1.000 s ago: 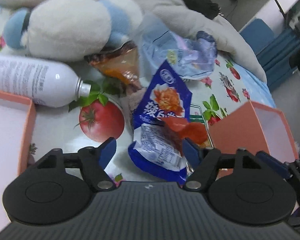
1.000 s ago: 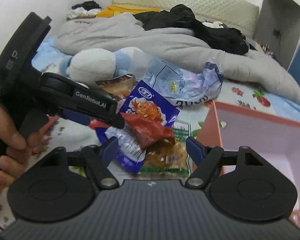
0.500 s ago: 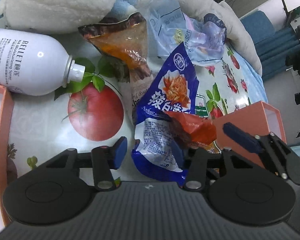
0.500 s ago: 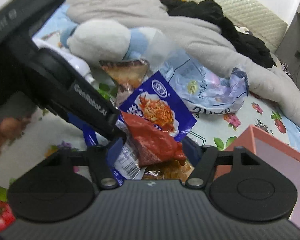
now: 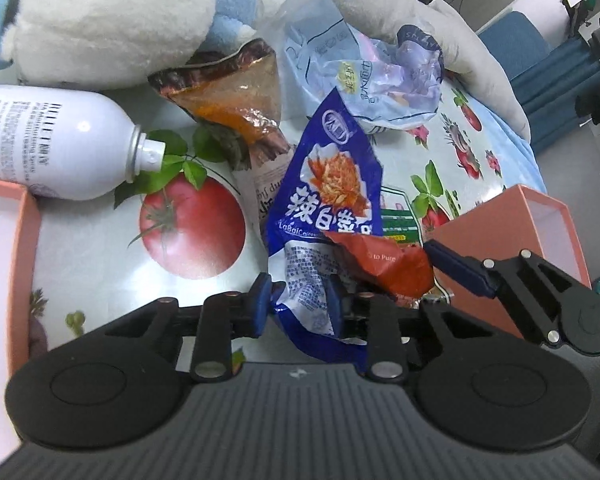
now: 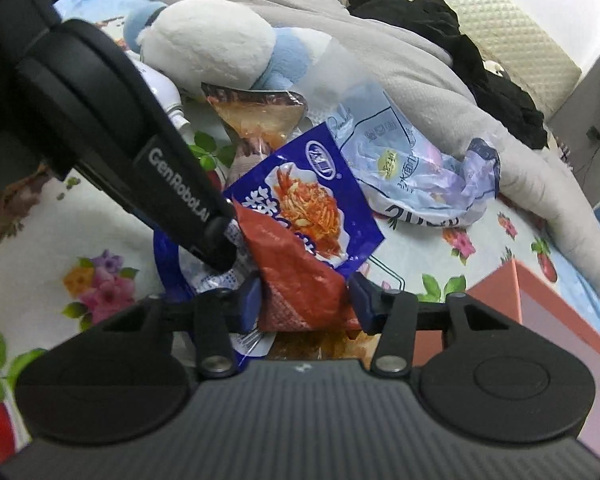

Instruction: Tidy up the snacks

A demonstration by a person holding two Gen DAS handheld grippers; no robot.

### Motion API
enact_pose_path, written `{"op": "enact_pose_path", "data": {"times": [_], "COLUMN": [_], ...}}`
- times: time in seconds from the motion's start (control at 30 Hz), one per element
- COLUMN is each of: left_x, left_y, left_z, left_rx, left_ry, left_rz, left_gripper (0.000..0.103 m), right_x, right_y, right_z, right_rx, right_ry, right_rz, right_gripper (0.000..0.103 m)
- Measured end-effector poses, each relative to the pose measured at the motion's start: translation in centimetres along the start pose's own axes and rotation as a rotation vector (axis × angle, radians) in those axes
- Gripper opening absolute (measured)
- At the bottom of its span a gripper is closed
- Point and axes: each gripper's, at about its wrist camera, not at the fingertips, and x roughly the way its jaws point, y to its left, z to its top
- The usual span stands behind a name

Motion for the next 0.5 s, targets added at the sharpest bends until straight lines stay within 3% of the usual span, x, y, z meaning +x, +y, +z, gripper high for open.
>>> {"op": "enact_pose_path", "data": {"times": [0.23, 0.5], "left_x": [-3.9, -9.3], "left_y": [-1.2, -2.5], "left_z": [-1.9, -6.4], "left_rx": [0.0, -0.003], "left_ry": [-0.045, -0.104], "left_rz": [0.019, 0.049], "left_gripper": [0.03, 0.027], "right_x": [-3.8, -9.6], "right_y": [0.0, 0.9], "right_z": [-1.0, -3.4], "right_rx": [0.08, 0.138], "right_ry": [-0.013, -0.046], "right_rz": [0.021, 0.043], "right_gripper": [0.05, 0.05]}}
